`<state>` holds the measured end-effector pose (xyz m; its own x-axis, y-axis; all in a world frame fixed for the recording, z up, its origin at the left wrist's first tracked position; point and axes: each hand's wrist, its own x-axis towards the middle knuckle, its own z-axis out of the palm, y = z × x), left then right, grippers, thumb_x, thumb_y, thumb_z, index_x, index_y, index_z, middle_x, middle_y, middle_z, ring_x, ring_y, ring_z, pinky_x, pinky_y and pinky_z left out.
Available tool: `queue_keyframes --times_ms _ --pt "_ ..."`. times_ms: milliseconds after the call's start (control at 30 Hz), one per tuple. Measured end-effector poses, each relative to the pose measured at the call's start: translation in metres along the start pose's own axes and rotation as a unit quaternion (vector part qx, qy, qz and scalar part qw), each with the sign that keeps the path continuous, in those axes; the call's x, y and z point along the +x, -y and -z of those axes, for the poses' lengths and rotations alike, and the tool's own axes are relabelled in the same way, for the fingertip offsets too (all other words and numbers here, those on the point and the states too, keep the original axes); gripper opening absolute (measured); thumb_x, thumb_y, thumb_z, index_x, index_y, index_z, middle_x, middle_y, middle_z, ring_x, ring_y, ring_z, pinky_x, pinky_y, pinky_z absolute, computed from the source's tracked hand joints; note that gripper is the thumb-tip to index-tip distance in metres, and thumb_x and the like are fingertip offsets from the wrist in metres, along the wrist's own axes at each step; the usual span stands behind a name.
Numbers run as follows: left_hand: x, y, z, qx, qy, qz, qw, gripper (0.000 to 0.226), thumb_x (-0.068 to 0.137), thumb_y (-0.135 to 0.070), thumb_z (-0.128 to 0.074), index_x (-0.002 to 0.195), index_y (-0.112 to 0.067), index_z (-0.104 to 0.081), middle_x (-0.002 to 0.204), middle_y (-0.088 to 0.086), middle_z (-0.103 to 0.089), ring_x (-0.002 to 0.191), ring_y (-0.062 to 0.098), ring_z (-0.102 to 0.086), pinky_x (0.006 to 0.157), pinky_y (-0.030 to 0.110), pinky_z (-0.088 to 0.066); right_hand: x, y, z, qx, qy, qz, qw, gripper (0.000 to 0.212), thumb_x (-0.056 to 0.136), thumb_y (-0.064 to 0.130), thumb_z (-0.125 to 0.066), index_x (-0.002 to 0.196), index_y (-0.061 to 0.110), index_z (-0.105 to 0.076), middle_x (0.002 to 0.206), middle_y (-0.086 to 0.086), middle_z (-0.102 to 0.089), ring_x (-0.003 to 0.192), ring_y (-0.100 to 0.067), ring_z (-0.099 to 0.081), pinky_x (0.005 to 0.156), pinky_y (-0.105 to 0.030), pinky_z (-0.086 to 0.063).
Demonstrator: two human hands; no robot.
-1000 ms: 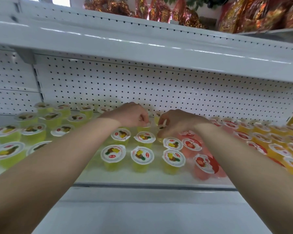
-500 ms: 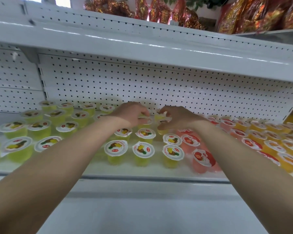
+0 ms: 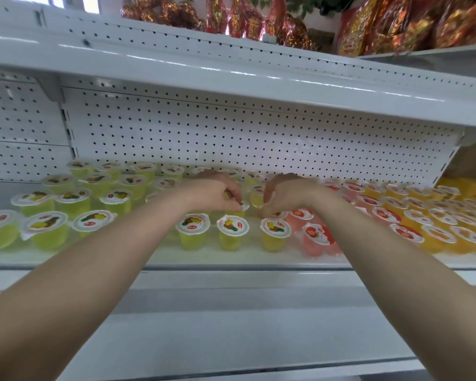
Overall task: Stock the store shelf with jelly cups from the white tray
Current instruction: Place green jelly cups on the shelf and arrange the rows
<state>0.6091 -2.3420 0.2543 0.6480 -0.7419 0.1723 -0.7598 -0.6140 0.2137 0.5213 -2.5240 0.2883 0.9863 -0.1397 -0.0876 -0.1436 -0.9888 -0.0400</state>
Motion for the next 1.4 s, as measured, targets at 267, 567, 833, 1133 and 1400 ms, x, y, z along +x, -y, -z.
queue_keyframes --times_ms 267,567,833,1133,1400 --pt "0.0 -0.004 -0.002 -0.001 0.001 0.018 1.0 0.027 0.085 -0.054 -0.063 0.107 -0.039 -0.066 0.104 -0.015 -0.055 0.099 0.012 -0.049 0.079 0.028 -0.037 0.011 0.001 -0.012 0.018 -0.055 -0.027 0.998 0.048 0.076 0.052 -0.07 0.113 0.023 -0.064 0.113 0.0 -0.062 0.096 -0.02 -0.058 0.073 -0.029 -0.048" --pt "-0.024 -0.006 0.002 -0.042 -0.062 -0.018 0.997 0.025 0.082 -0.057 -0.062 0.102 -0.041 -0.066 0.11 -0.02 -0.065 0.103 0.008 -0.059 0.092 0.035 -0.049 -0.021 -0.014 -0.017 0.108 -0.157 0.004 0.982 0.041 0.077 0.062 -0.066 0.097 0.027 -0.064 0.095 0.006 -0.065 0.091 -0.017 -0.059 0.076 -0.032 -0.049" --pt "-0.055 -0.016 -0.004 0.019 -0.016 -0.045 0.999 0.062 0.063 -0.081 -0.058 0.11 -0.041 -0.064 0.102 -0.022 -0.059 0.101 0.009 -0.055 0.087 0.031 -0.047 -0.064 -0.011 -0.031 0.109 -0.105 0.031 0.988 0.044 0.069 0.066 -0.073 0.094 0.032 -0.065 0.092 0.011 -0.063 0.086 -0.008 -0.057 0.072 -0.029 -0.044" --pt "-0.06 -0.018 -0.018 0.038 -0.033 -0.034 0.998 0.057 0.072 -0.066 -0.067 0.122 -0.039 -0.059 0.118 -0.01 -0.064 0.11 0.017 -0.056 0.088 0.037 -0.049 -0.069 -0.008 -0.038 0.078 -0.132 0.039 0.987 0.043 0.071 0.05 -0.077 0.105 0.027 -0.064 0.093 0.008 -0.059 0.088 -0.015 -0.053 0.065 -0.029 -0.036" --pt "-0.049 -0.025 -0.005 0.01 -0.092 -0.039 0.995 0.036 0.086 -0.063 -0.055 0.108 -0.038 -0.067 0.115 -0.015 -0.066 0.108 0.013 -0.057 0.09 0.037 -0.049 -0.065 -0.026 -0.027 0.165 -0.119 0.04 0.978 0.033 0.081 0.056 -0.07 0.098 0.028 -0.07 0.088 0.012 -0.066 0.08 -0.009 -0.06 0.066 -0.02 -0.048"
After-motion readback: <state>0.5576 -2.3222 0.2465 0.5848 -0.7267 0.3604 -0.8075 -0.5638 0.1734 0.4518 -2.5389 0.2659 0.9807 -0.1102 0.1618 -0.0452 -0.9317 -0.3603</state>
